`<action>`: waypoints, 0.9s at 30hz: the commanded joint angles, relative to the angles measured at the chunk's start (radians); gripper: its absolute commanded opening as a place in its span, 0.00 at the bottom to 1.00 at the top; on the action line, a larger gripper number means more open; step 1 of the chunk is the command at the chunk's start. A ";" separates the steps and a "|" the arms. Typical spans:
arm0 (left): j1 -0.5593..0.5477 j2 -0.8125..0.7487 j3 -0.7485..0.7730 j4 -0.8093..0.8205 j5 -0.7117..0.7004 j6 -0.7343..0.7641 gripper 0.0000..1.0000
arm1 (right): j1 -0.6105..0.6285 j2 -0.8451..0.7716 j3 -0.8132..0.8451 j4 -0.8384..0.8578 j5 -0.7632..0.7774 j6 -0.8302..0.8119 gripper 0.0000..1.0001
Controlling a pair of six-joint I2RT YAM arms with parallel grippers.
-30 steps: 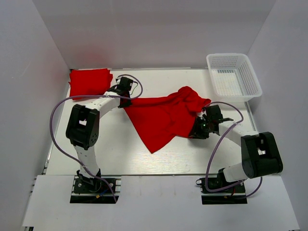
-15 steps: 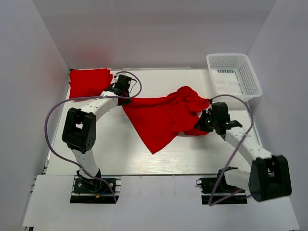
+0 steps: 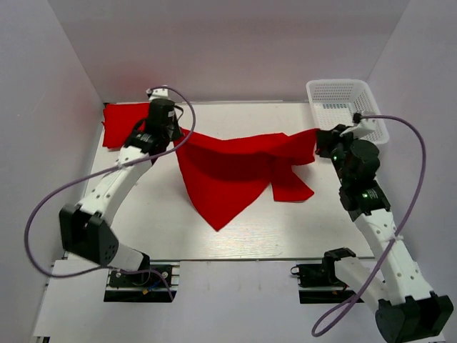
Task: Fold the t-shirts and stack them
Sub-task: Flatten out the tshirt
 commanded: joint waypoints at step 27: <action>-0.006 -0.729 0.285 0.016 0.456 0.168 0.00 | -0.001 -0.165 0.815 0.173 0.090 -0.462 0.00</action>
